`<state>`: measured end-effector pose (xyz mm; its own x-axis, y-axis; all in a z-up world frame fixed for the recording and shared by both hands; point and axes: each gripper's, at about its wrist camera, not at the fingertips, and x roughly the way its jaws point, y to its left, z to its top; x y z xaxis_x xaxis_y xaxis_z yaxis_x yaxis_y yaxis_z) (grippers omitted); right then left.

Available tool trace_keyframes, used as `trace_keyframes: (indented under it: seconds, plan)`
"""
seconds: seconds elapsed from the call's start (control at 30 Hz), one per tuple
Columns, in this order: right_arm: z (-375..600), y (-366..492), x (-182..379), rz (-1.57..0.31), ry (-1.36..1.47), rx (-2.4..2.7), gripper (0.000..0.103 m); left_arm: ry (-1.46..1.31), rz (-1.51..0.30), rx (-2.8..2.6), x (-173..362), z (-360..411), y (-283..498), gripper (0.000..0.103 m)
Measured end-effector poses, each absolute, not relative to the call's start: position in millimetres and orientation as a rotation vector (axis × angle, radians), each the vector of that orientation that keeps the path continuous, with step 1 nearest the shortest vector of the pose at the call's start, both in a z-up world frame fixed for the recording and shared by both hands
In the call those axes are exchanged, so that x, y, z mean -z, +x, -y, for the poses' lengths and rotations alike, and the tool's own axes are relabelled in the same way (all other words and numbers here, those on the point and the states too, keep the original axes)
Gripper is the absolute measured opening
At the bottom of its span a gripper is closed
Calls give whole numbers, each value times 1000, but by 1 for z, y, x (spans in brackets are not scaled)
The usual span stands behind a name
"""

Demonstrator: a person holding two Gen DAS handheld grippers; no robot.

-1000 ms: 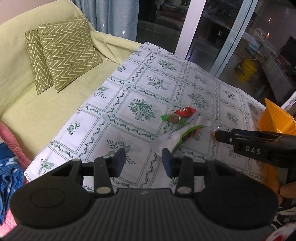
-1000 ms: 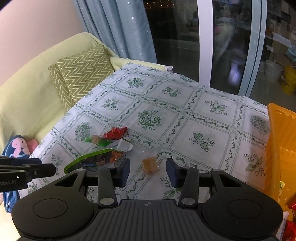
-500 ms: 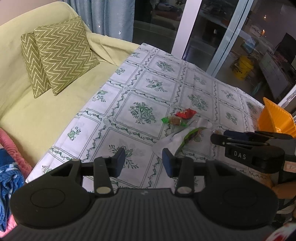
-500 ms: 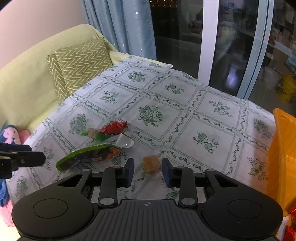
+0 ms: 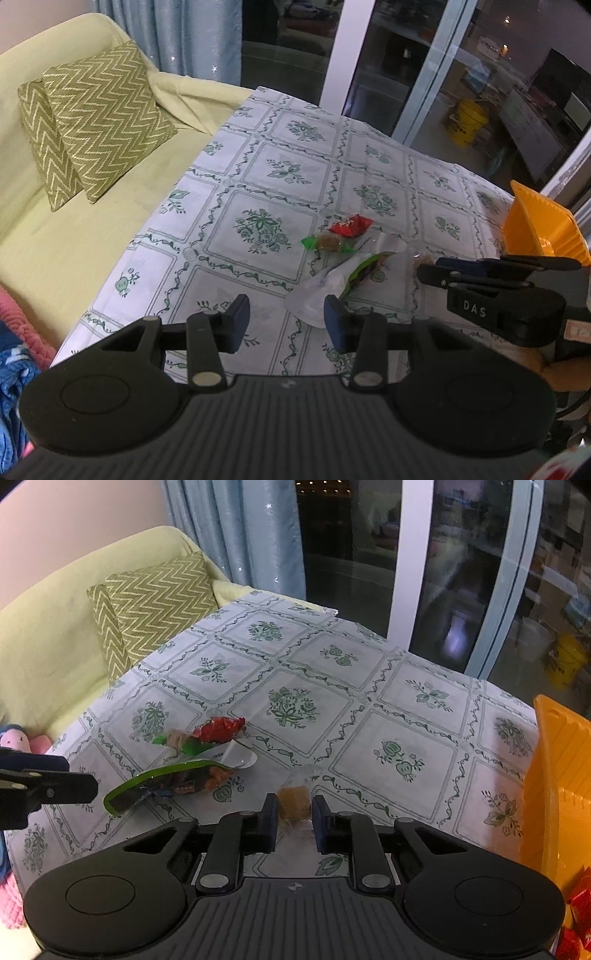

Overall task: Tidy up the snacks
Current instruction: 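Lower right gripper onto small brown wrapped candy and close it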

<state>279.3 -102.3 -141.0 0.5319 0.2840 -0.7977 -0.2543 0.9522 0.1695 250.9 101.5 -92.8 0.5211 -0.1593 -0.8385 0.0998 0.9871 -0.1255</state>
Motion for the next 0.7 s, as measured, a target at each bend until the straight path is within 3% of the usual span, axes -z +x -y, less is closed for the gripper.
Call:
trace_keyframes:
  seconds: [0.7]
  plan:
    - [151, 261, 98, -919, 220, -209, 20, 131, -1023, 377, 127, -47, 295, 40]
